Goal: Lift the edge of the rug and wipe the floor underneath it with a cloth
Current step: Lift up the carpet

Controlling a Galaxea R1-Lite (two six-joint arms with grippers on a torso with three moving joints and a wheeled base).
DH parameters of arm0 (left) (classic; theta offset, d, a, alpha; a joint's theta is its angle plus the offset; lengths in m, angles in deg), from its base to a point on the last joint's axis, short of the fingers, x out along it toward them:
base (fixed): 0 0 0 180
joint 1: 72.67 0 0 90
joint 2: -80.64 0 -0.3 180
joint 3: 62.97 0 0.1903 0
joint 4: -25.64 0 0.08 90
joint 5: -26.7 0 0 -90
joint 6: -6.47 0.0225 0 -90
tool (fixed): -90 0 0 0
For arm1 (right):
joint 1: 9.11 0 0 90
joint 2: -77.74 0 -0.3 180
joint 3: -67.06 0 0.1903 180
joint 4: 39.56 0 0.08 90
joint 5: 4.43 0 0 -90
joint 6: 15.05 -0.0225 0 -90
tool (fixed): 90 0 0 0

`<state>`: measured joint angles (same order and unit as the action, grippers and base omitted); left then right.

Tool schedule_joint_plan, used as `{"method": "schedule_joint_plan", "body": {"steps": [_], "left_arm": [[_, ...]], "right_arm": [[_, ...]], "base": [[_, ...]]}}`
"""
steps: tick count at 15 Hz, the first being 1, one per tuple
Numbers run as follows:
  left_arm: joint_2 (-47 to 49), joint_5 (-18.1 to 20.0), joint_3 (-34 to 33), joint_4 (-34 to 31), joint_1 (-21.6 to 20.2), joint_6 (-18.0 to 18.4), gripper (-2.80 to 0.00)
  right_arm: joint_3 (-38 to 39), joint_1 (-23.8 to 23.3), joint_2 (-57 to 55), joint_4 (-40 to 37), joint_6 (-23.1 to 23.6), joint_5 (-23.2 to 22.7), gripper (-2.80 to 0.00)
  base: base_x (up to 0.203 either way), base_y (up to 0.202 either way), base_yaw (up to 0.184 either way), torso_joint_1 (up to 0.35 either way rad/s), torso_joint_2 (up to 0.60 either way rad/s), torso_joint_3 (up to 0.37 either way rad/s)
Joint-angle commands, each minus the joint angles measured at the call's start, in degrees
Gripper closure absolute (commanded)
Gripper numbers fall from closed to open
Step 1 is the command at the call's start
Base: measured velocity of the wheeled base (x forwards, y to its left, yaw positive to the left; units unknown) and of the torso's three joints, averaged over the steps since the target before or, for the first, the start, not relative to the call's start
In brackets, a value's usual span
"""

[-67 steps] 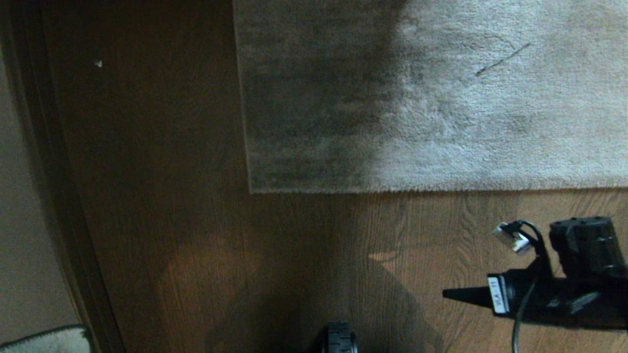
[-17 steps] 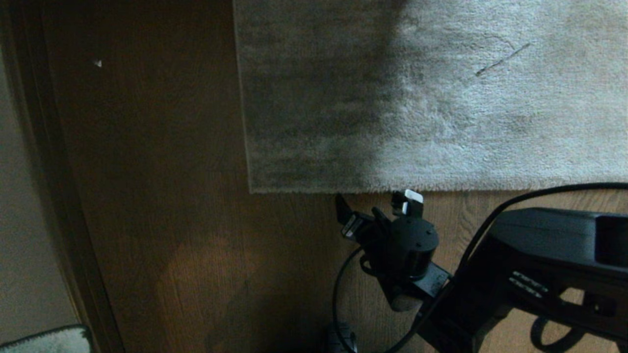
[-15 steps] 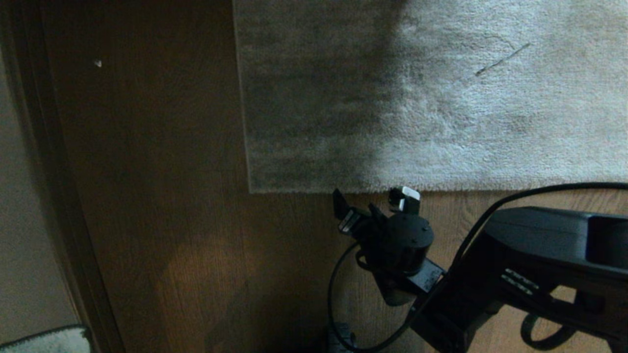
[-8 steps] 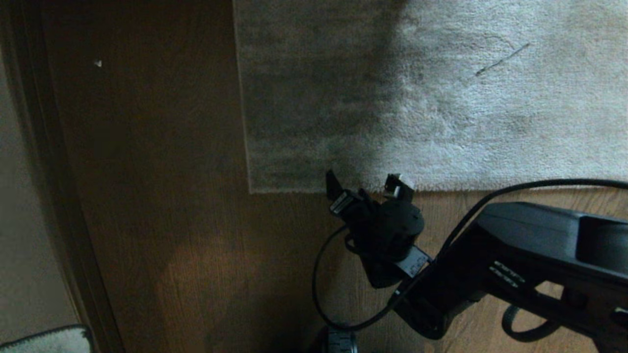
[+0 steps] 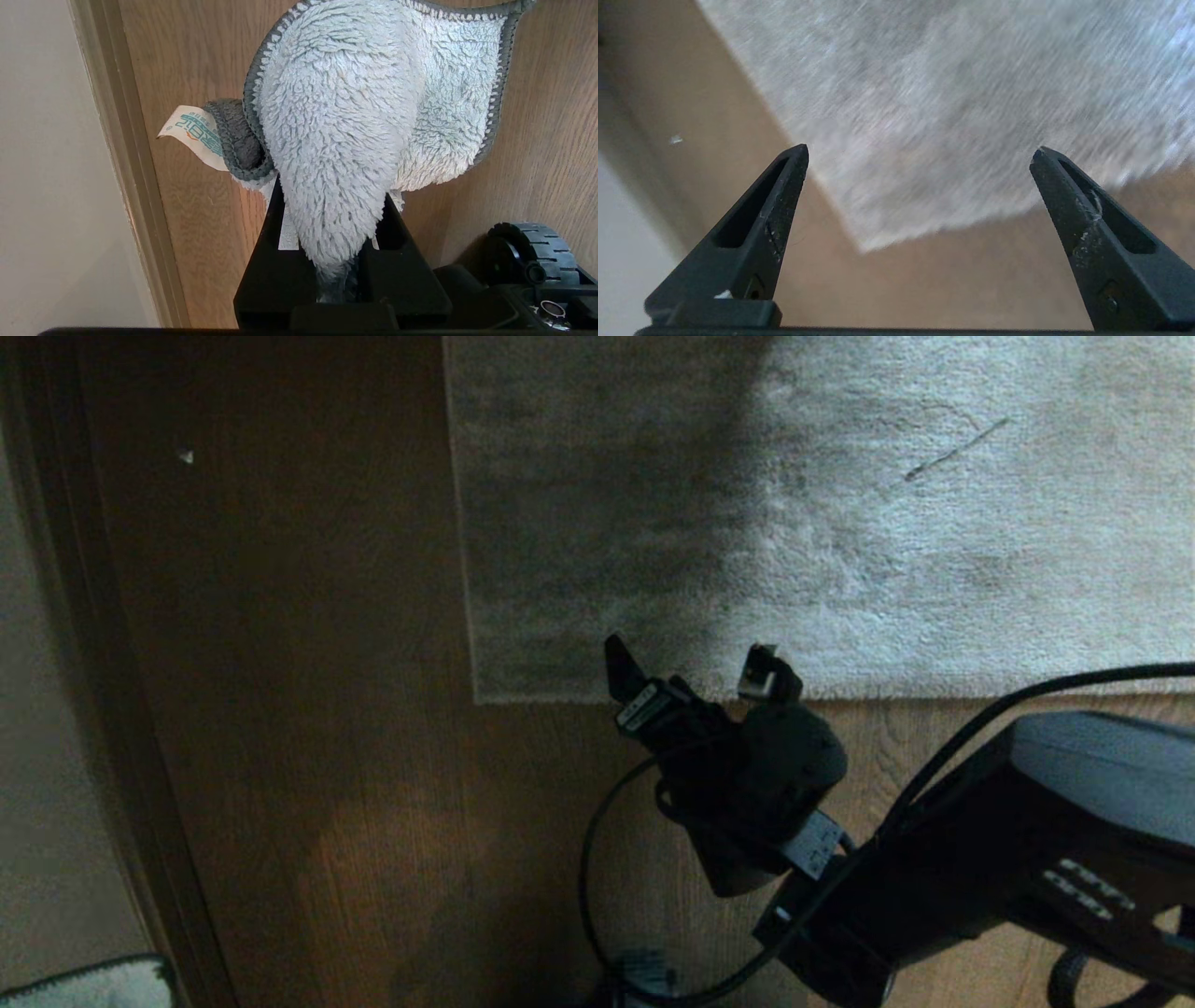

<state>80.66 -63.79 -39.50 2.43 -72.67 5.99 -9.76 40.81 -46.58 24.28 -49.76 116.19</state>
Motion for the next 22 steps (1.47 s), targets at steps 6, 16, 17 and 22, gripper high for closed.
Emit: {"method": "schedule_joint_plan", "body": {"steps": [6,16,17,22], "left_arm": [[-0.02,-0.03,-0.01,0.02,0.00,-0.04,0.00],[-0.02,-0.03,-0.01,0.02,0.00,-0.04,0.00],[-0.02,-0.03,-0.01,0.02,0.00,-0.04,0.00],[-0.02,-0.03,-0.01,0.02,0.00,0.03,0.00]], "right_arm": [[0.12,2.11,-6.61,2.74,-6.50,0.22,-2.80],[-10.04,1.63,-15.28,2.74,-7.02,0.30,-2.80],[-10.80,1.35,-15.84,2.74,-6.94,0.30,-2.80],[-13.88,-0.18,-17.62,2.74,-6.77,0.23,-2.80]], "base": [[0.000,0.000,0.000,0.000,0.00,0.000],[0.000,0.000,0.000,0.000,0.00,0.000],[0.000,0.000,0.000,0.000,0.00,0.000],[0.000,0.000,0.000,0.000,0.00,0.000]]}}
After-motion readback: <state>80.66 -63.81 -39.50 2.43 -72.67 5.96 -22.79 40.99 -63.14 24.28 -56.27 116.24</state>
